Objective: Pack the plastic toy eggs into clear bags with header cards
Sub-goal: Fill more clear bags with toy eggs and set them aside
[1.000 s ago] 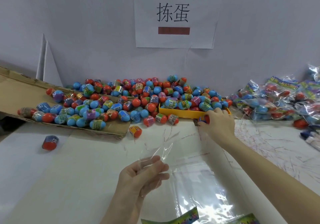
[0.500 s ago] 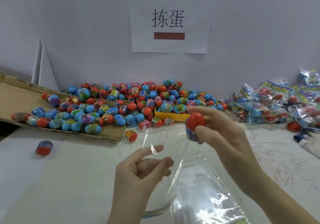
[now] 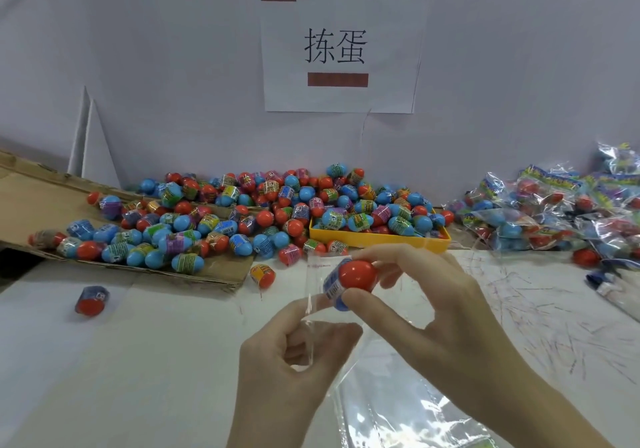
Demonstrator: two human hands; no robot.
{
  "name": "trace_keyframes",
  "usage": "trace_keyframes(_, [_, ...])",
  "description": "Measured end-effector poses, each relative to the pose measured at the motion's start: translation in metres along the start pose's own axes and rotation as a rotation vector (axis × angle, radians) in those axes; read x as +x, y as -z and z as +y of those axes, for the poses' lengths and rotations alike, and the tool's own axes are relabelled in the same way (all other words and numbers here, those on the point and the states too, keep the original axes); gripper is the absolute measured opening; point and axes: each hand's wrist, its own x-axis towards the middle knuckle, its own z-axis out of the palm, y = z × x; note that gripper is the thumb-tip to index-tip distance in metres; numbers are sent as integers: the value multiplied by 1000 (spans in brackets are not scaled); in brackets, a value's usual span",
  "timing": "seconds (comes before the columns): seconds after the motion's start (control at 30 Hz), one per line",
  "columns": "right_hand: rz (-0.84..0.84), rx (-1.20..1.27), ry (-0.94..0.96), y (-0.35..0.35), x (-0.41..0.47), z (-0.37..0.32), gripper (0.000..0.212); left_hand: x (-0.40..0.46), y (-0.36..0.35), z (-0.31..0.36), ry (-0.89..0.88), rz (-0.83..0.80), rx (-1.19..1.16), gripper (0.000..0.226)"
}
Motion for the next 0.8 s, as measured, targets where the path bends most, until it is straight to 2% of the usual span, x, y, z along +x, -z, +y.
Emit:
trace_keyframes(0.07, [-55,72,-57,0,-1,1,29,0,0,0,-6,-2,-5,25])
trace_keyframes(0.17, [-83,73,-73,0,-2,2,30,-1,-1,0,-41,-10,17,29])
trace_keyframes(0.27, [-92,-22,-47,1,-1,0,25,0,-1,0,-103,-3,36,24])
trace_keyframes(0.47, [-47,-230,39,2,0,-4,31,1,-3,-5,-246,-3,185,37])
trace_keyframes(0.6, [-74,-346,86,1,2,-6,38,1,0,-9,-223,-29,203,48])
trace_keyframes(0.7, [-198,-191,13,1,3,-4,42,2,1,-8,-198,-32,198,42])
trace_keyframes(0.8, [-249,8,-70,2,0,0,37,3,3,-7,-140,-19,137,34])
